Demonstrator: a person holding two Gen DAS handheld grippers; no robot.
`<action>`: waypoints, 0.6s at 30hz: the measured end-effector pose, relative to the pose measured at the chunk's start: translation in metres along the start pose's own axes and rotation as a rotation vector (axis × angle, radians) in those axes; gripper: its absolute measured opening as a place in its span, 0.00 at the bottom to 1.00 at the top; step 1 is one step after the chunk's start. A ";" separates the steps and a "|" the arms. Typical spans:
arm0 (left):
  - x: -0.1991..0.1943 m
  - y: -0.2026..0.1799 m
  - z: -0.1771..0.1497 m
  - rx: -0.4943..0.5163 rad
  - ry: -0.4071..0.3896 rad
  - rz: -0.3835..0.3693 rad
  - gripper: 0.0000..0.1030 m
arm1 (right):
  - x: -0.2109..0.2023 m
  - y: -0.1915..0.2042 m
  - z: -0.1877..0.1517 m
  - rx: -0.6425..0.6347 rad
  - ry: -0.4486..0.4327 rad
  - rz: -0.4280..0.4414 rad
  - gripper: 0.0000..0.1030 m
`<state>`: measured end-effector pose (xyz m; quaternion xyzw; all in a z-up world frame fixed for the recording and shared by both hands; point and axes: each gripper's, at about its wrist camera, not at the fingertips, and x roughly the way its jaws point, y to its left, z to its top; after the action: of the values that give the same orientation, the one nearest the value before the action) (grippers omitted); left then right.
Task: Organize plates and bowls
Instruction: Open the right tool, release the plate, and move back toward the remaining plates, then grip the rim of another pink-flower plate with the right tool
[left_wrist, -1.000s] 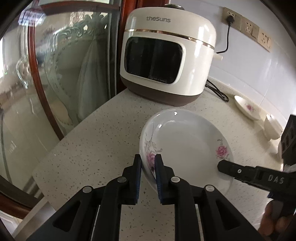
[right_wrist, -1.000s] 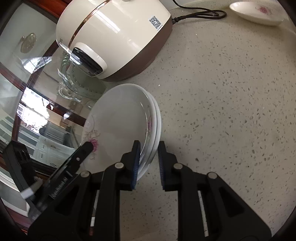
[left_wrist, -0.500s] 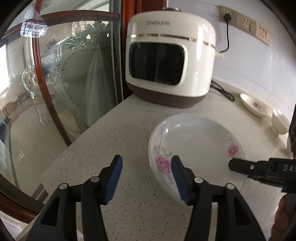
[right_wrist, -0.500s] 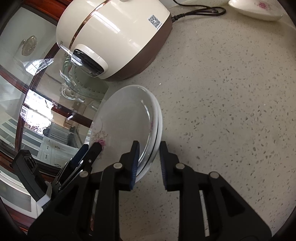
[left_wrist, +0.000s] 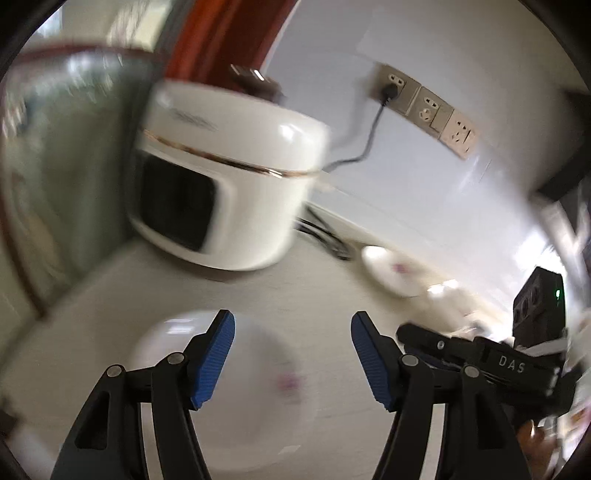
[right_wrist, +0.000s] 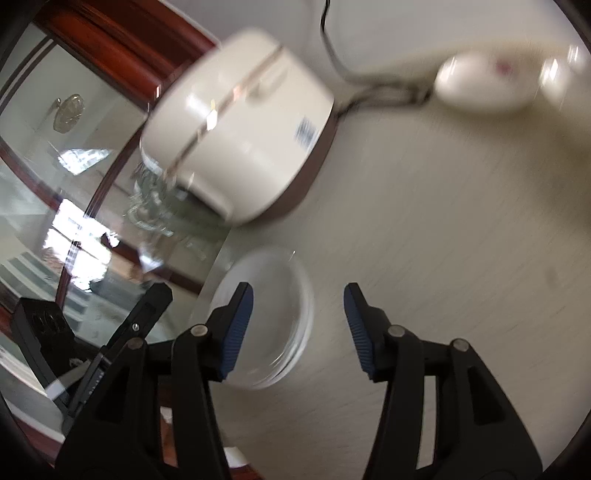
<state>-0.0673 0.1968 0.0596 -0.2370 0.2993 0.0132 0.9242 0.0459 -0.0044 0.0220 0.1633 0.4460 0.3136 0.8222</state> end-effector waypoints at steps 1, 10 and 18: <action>0.010 -0.007 0.003 -0.033 0.021 -0.049 0.64 | -0.009 -0.005 0.011 -0.015 -0.025 -0.036 0.63; 0.143 -0.067 0.043 -0.185 0.225 -0.209 0.64 | -0.038 -0.076 0.128 -0.038 -0.097 -0.322 0.69; 0.245 -0.083 0.039 -0.243 0.350 -0.155 0.51 | -0.003 -0.138 0.184 0.018 0.008 -0.383 0.69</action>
<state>0.1690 0.1118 -0.0137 -0.3675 0.4320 -0.0630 0.8212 0.2493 -0.1078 0.0489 0.0814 0.4750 0.1479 0.8637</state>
